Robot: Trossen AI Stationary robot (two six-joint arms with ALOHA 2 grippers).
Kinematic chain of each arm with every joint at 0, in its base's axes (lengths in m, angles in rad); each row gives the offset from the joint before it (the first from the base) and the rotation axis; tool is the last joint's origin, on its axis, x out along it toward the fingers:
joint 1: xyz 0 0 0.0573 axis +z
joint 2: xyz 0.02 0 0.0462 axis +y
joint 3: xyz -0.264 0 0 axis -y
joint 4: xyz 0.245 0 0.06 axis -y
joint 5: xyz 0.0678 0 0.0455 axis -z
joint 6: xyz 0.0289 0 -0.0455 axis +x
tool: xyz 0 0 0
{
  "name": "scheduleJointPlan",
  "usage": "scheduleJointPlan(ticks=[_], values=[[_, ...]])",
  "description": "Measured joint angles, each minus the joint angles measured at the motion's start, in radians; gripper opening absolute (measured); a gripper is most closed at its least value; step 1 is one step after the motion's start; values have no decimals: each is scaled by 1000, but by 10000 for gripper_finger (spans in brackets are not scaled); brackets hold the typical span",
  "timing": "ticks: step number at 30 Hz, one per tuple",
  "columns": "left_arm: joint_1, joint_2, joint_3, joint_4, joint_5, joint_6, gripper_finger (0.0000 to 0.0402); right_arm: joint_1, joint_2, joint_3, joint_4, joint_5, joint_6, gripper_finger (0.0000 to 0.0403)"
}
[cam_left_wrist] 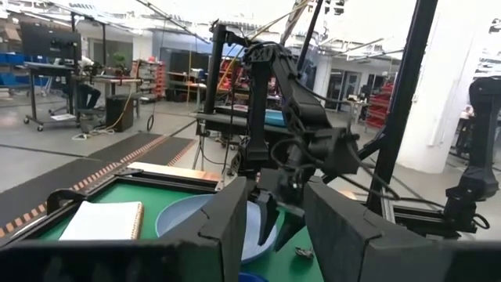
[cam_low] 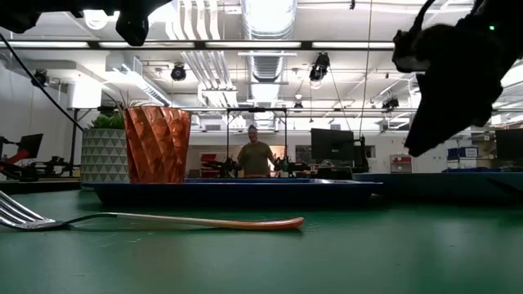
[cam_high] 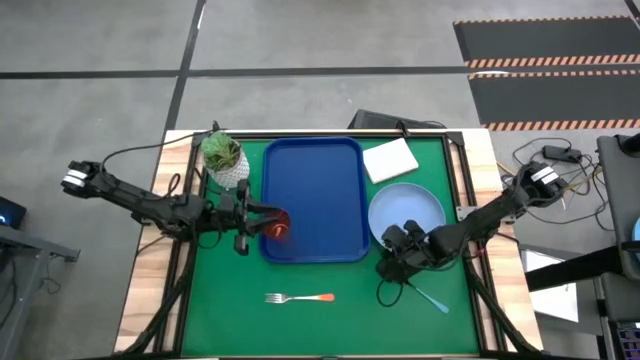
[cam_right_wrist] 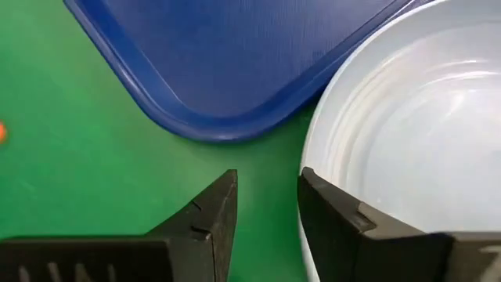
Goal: Pick and place plate/cup/fork/spoon on tray
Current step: Put the light blue plate on the blue tray to the right of the brown glass
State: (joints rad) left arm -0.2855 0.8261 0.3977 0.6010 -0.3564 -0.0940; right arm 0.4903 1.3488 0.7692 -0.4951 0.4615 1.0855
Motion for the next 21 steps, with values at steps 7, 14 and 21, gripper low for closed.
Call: scheduleJointPlan(ticks=[7,14,21], values=[[0,-8,0,16,0,75,109,0,5,0,37,10,12,116],[0,-15,0,21,0,77,109,0,124,2,12,10,-23,114],[2,-15,0,19,0,77,109,0,186,1,2,3,-43,106]])
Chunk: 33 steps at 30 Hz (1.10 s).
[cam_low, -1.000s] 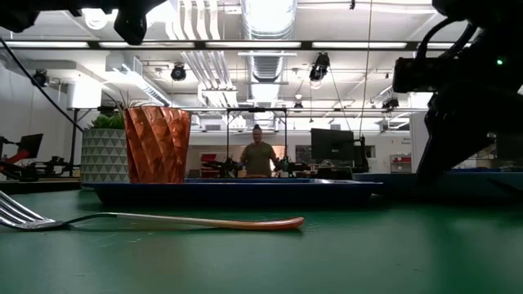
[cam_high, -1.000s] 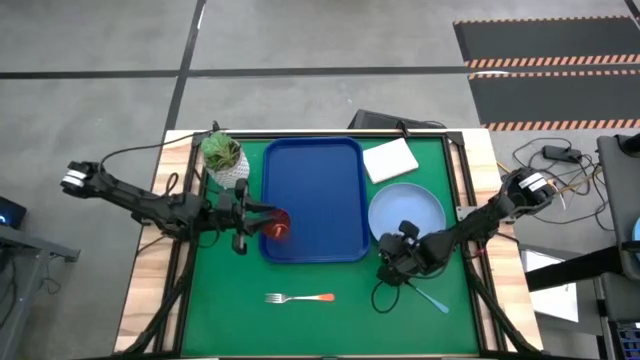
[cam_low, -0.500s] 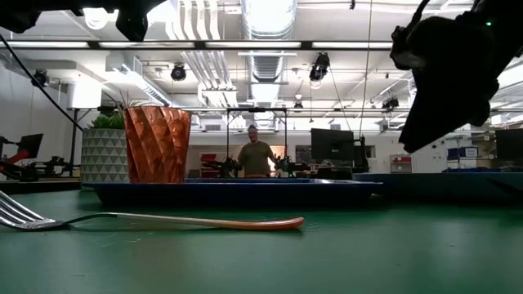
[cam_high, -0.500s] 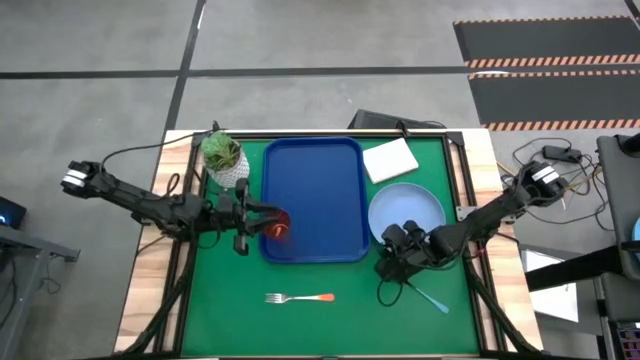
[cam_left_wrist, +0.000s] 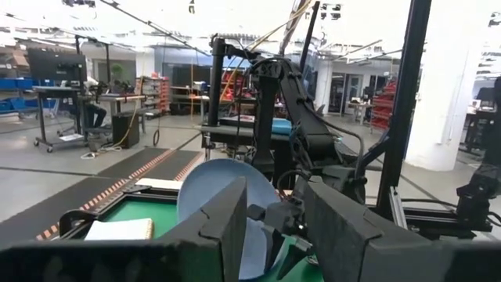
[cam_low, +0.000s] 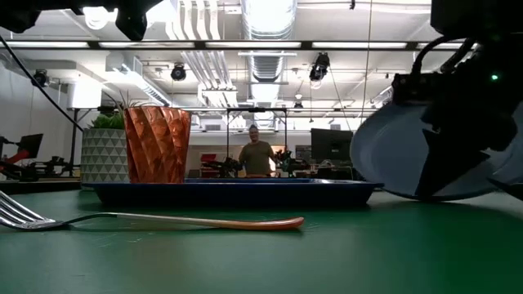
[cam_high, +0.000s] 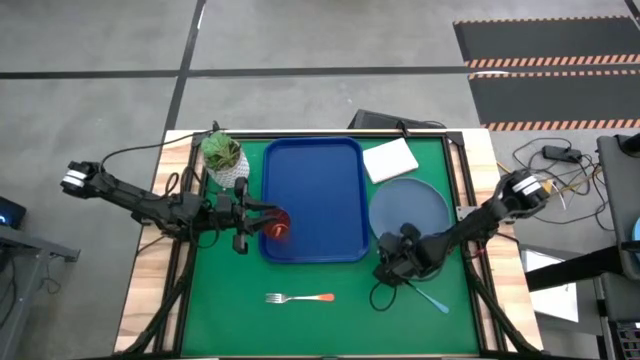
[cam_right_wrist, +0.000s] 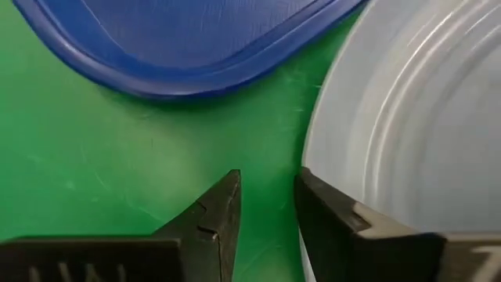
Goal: Pick and place plate/cup/fork/spoon on tray
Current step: Put the light blue plate on the blue tray to the right of the brown glass
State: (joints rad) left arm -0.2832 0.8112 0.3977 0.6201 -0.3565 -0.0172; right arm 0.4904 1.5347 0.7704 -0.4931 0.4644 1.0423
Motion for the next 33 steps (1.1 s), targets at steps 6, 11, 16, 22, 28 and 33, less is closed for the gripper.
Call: scheduleJointPlan(ticks=[6,11,16,22,28,33], values=[[0,0,0,0,0,0,109,-1,23,-1,1,-1,-35,71],[0,0,0,0,0,0,109,-2,36,0,6,4,-80,16],[0,0,0,0,0,-1,109,-2,15,12,-37,-6,-123,9],[0,0,0,0,0,-1,109,2,-10,95,-209,-6,-175,8],[0,0,0,0,0,-2,109,2,-12,188,-327,-1,-229,8],[0,0,0,0,0,-1,109,-21,-36,197,-349,58,-427,16]])
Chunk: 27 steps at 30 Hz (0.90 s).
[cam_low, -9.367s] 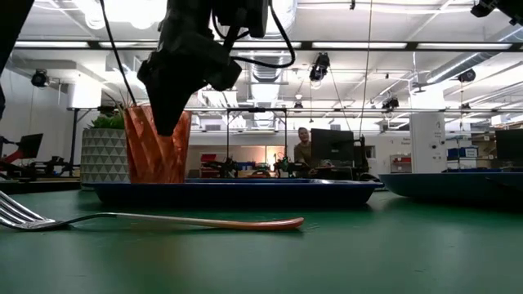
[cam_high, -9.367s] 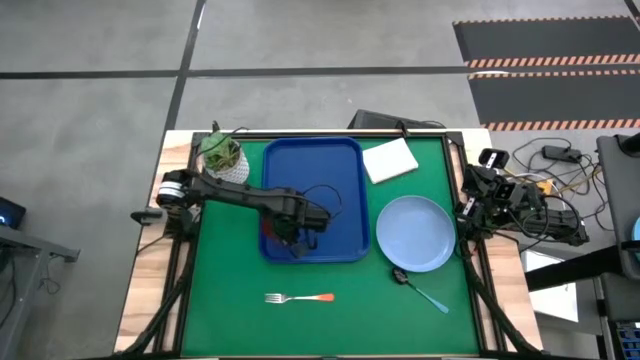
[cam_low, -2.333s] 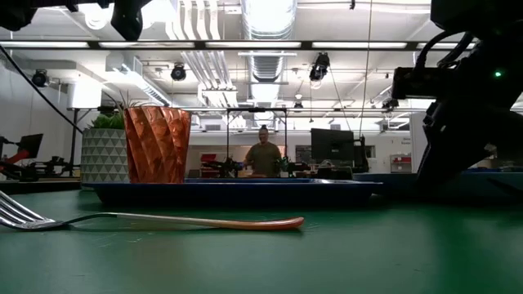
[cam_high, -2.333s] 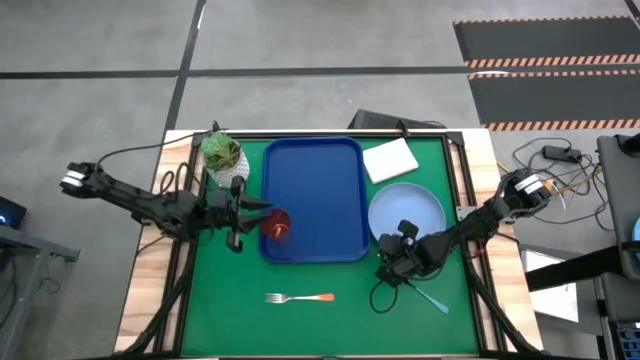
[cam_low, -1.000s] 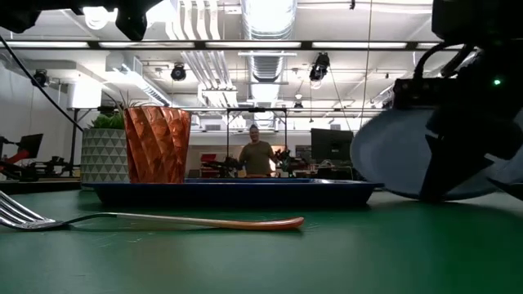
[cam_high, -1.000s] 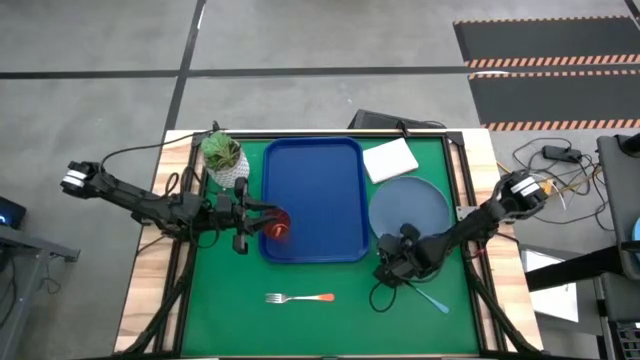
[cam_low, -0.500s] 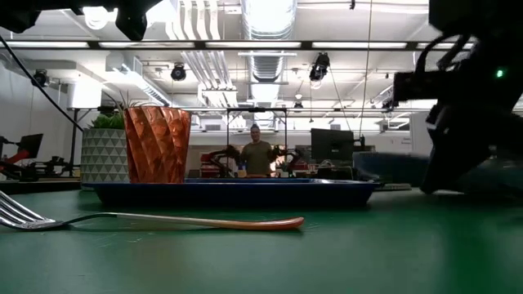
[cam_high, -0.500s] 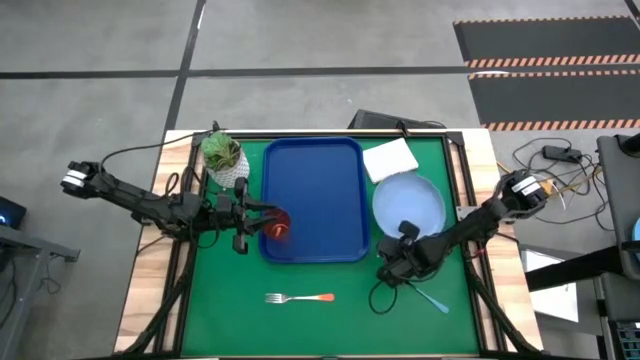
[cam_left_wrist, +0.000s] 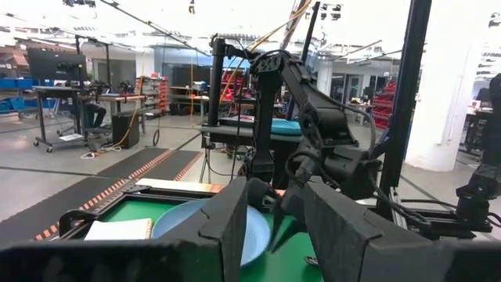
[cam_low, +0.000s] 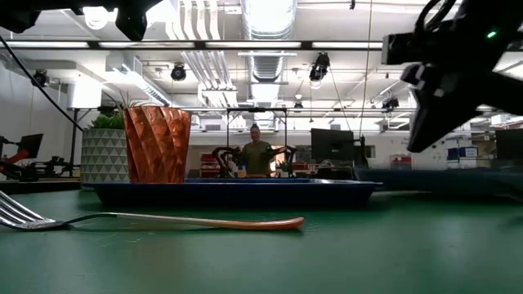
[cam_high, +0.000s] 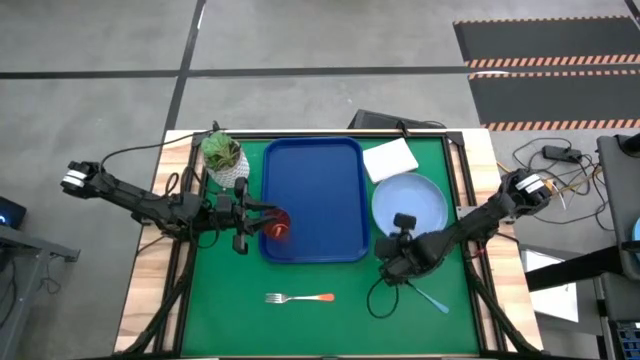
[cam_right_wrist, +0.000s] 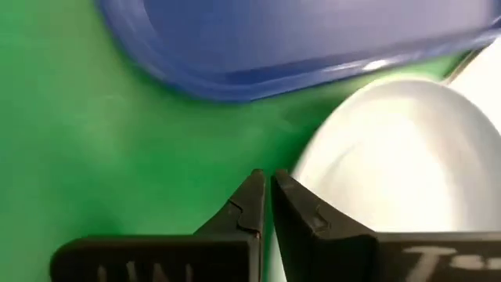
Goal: Pick and place plate/cup/fork/spoon on tray
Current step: Put the light blue plate on the blue tray to the right of the brown glass
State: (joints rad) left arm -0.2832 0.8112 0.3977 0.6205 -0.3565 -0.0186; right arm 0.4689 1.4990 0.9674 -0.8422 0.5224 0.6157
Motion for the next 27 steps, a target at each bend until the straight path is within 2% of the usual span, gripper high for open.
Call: scheduleJointPlan(ticks=[2,5,11,15,18,21,23,27], values=[[0,0,0,0,0,0,109,-44,-31,-32,0,37,-50,21],[0,0,0,0,0,0,109,-122,-104,-103,30,31,-99,22],[0,0,0,6,0,26,109,-273,-309,-257,267,-169,-172,36],[1,-3,1,15,0,35,109,-333,-411,-369,354,-182,-166,58],[2,-9,1,27,0,35,109,-354,-442,-474,449,-189,-163,74],[2,-14,1,27,0,35,109,-354,-443,-556,572,-264,-154,85],[2,-14,1,26,0,35,109,-354,-438,-581,625,-323,-115,91],[2,-14,1,26,0,35,109,-351,-438,-575,604,-394,-65,112]])
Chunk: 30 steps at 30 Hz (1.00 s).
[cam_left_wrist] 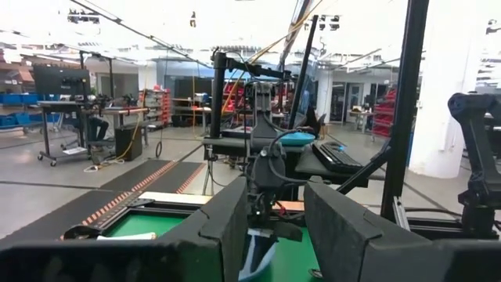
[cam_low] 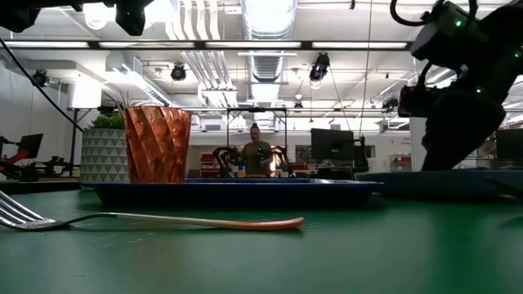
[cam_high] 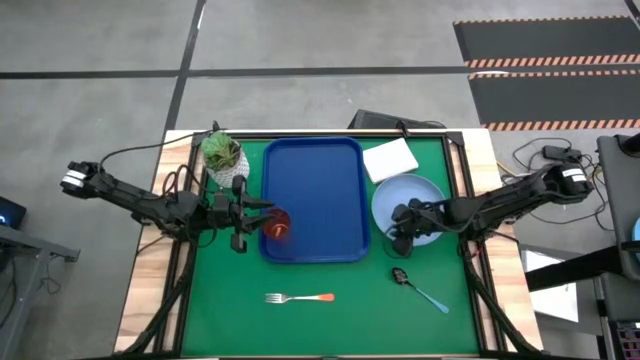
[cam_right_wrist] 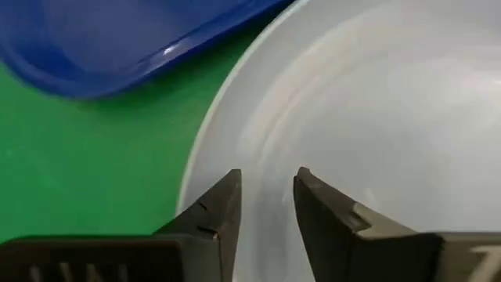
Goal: Pick and place plate/cup/fork/spoon on tray
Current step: Put the light blue plate on the blue tray to the right of the brown glass
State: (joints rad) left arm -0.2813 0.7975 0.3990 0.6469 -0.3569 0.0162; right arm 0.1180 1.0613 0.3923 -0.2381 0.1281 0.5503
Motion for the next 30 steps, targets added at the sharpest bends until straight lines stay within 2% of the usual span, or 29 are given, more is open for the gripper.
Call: scheduleJointPlan(ticks=[7,14,17,25,30], values=[[0,0,0,0,0,0,109,31,-4,63,-50,-29,-51,136],[0,0,0,0,0,24,109,153,47,91,-79,77,-44,136],[0,0,0,0,0,24,109,185,69,104,-82,82,-23,137],[0,-2,0,6,-19,19,109,201,102,207,-179,108,-1,137],[0,1,0,0,-19,19,109,220,128,236,-180,112,17,137]])
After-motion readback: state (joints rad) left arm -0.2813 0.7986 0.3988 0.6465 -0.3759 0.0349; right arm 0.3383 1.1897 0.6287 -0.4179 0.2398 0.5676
